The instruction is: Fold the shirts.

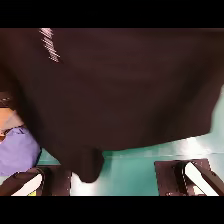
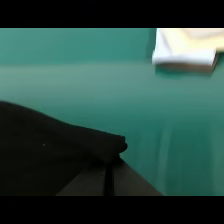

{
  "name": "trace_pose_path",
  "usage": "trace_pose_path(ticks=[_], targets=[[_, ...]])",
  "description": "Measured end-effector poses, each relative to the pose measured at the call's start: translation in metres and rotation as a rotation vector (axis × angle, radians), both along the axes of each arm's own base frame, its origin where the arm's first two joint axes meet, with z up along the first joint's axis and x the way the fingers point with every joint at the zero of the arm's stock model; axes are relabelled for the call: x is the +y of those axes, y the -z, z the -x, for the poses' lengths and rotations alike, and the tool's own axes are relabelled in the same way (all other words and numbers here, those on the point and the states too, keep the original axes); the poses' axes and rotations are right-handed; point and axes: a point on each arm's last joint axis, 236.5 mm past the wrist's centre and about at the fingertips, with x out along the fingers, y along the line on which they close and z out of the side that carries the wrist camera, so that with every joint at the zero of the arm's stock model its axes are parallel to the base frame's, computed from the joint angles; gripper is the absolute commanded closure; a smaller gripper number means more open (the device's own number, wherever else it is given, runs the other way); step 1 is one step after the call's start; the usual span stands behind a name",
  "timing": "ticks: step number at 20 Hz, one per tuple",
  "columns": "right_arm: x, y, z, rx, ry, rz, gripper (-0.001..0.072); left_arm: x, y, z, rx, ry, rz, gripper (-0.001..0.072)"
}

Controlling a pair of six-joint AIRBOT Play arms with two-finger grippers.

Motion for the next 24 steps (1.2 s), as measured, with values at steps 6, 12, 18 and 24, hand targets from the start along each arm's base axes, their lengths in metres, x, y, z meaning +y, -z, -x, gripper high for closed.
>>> trace_pose_path(ticks=[6, 12, 18, 24], targets=[[0.003, 0.195, -0.055, 0.456, -0.047, -0.044, 0.069, -0.02, 0.269, -0.102, 0.592, 0.016, 0.059, 0.0661], [0.001, 0.234, -0.101, 0.527, -0.063, -0.047, 0.0317, 0.006, 0.314, -0.115, 0.705, -0.084, 0.158, 0.0067], [0.025, 0.204, -0.069, 0.508, -0.15, -0.013, 0.0316, 0.036, 0.319, -0.009, 0.889, -0.138, 0.13, 0.0067], [0.059, 0.204, -0.022, 0.501, -0.213, 0.005, 0.0313, 0.013, 0.416, 0.143, 1.166, -0.175, 0.24, 0.0067]])
